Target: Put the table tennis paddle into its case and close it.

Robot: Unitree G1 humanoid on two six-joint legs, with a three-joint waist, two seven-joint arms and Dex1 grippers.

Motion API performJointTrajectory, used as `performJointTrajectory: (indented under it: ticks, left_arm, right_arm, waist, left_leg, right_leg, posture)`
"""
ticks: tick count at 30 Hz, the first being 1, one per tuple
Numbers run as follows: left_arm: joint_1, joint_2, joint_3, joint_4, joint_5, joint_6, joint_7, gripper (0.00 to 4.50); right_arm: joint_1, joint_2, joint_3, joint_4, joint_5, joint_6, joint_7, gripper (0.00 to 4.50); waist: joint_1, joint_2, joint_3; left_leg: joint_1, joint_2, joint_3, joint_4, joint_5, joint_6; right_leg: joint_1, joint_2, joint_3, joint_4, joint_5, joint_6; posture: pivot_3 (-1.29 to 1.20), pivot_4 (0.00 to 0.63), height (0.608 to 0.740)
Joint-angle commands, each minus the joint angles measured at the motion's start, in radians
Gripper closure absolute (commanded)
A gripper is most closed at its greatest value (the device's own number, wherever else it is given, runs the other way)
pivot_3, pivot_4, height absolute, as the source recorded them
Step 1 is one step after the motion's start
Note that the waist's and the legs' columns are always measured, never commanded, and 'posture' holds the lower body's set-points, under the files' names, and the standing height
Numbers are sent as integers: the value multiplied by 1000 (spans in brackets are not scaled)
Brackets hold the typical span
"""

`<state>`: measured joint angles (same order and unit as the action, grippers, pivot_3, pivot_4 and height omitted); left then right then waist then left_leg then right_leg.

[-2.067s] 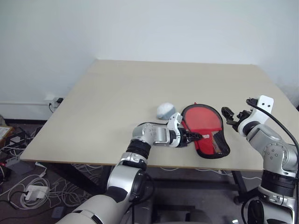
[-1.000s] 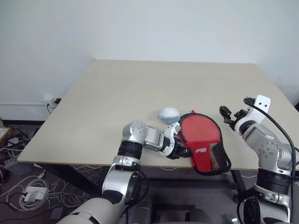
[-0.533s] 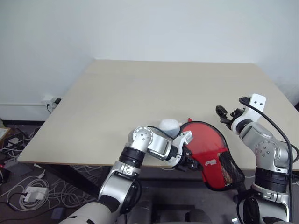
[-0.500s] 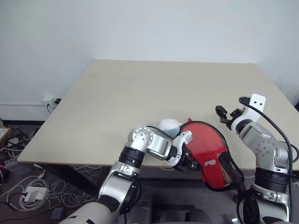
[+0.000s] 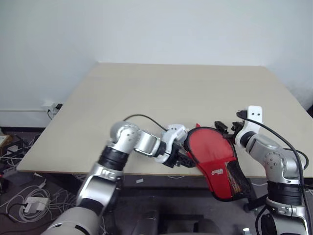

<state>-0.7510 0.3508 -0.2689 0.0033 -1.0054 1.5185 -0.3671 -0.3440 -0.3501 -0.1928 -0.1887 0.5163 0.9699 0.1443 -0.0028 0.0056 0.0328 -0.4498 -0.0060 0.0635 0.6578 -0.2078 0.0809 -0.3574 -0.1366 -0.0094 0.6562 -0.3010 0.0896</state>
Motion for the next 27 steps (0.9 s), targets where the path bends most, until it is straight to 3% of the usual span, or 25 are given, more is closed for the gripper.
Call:
performJointTrajectory:
  ticks: [1,4,7,15,18,20,24,27]
  left_arm:
    - [33,149,-47,-173,109,-251,-249,2538]
    - [25,233,-62,-112,236,-459,-400,2538]
    - [-5,238,-50,2,341,-617,-471,2504]
    - [-80,122,-57,281,534,-809,-535,2504]
    - [-101,53,-62,389,599,-856,-528,1914]
    - [-105,16,-72,448,636,-884,-548,1253]
    - [-123,-40,-98,595,732,-929,-556,0]
    - [-134,-70,-106,674,790,-968,-564,0]
  right_arm:
    - [-1,-8,22,-63,21,27,37,0]
    - [16,2,56,-76,16,37,59,0]
    - [33,15,84,-91,6,28,69,636]
    - [39,24,153,-39,-40,12,84,3466]
    - [38,20,165,-18,-60,9,85,3496]
    - [39,23,163,-9,-64,3,90,3496]
    - [48,19,169,-7,-73,-1,101,2562]
    - [58,15,178,-22,-76,2,117,1490]
  waist:
    - [-1,0,0]
    - [2,0,0]
    - [6,0,0]
    - [6,-1,1]
    - [6,-2,1]
    - [5,-3,2]
    - [6,-3,2]
    - [6,-4,2]
  left_leg:
    - [1,0,1,-1,0,-1]
    - [3,0,6,-5,2,-4]
    - [3,0,6,-7,3,-5]
    - [3,0,5,-7,4,-4]
    - [3,0,5,-7,5,-1]
    - [2,0,4,-7,6,1]
    - [3,0,-1,-6,6,2]
    - [3,0,-2,-5,5,3]
  right_leg:
    - [0,0,0,0,0,0]
    - [0,0,-1,-1,0,0]
    - [0,0,-3,-1,0,-1]
    - [0,0,-3,-2,0,0]
    - [1,0,-3,-2,0,0]
    - [0,0,-3,-1,0,0]
    - [1,0,-3,-1,0,0]
    - [1,0,-3,-1,0,0]
  posture:
    - [0,0,715]
    - [0,0,715]
    - [0,0,715]
    - [0,0,715]
    - [0,0,715]
    - [0,0,715]
    - [0,0,715]
    - [0,0,715]
